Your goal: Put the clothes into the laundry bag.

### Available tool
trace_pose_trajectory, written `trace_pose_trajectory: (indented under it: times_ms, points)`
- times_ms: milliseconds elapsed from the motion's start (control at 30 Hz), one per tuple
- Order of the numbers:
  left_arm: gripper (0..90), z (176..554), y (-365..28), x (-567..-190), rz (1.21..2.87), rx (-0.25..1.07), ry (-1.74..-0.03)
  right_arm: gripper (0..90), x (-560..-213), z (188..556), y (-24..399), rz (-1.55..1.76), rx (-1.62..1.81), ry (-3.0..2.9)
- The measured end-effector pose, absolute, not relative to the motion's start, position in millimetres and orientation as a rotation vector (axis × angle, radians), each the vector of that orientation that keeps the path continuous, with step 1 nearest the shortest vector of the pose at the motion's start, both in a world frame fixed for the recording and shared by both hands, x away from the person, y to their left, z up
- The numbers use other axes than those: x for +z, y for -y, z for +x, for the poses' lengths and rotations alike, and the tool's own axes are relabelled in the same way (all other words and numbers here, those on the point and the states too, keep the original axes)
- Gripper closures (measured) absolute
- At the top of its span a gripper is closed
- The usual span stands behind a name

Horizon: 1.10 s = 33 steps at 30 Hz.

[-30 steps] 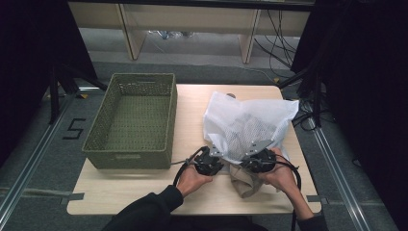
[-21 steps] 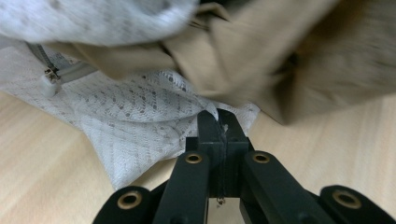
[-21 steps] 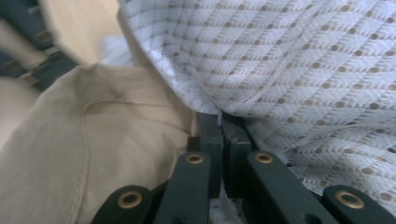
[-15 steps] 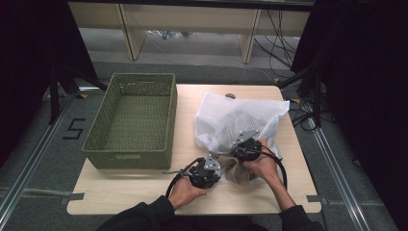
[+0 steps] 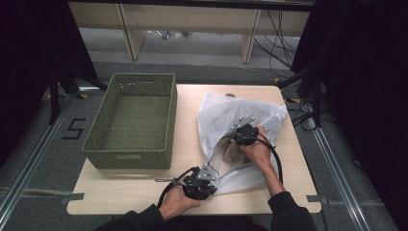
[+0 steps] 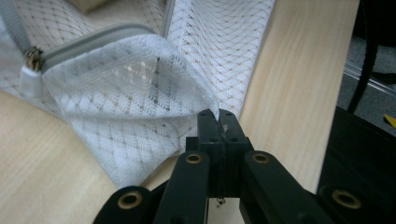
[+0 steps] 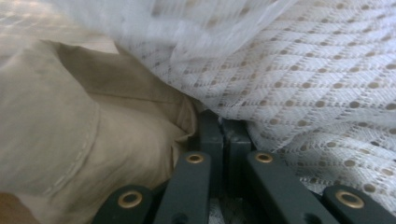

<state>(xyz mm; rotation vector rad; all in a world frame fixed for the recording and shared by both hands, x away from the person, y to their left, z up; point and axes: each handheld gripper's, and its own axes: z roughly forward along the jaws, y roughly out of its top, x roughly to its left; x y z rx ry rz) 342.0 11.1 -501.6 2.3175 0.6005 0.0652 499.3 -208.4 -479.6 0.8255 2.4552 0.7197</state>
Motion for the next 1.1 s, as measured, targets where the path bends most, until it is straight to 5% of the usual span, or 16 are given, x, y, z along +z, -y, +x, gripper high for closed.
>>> trace_pose_trajectory:
  times_ms: [133,367,667,1000,1067,1100]
  points:
    - [89.0,343,-14,-502,2.345,0.080,-0.597,90.0,-475,498,213,0.814,0.772,-2.490]
    - [60.8,345,-17,-485,2.277,0.094,-0.639,90.0,-458,470,225,0.751,0.847,-2.503]
    - [43.8,358,-6,-455,2.123,0.170,-0.719,90.0,-420,433,254,0.692,0.965,-2.489]
    - [44.9,381,48,-485,2.242,0.212,-0.720,90.0,-406,391,266,0.643,0.959,-2.525]
    - [51.4,389,56,-492,2.265,0.283,-0.698,90.0,-408,388,270,0.633,0.957,-2.528]
    - [61.5,392,58,-493,2.267,0.311,-0.686,90.0,-410,386,272,0.659,0.956,-2.522]
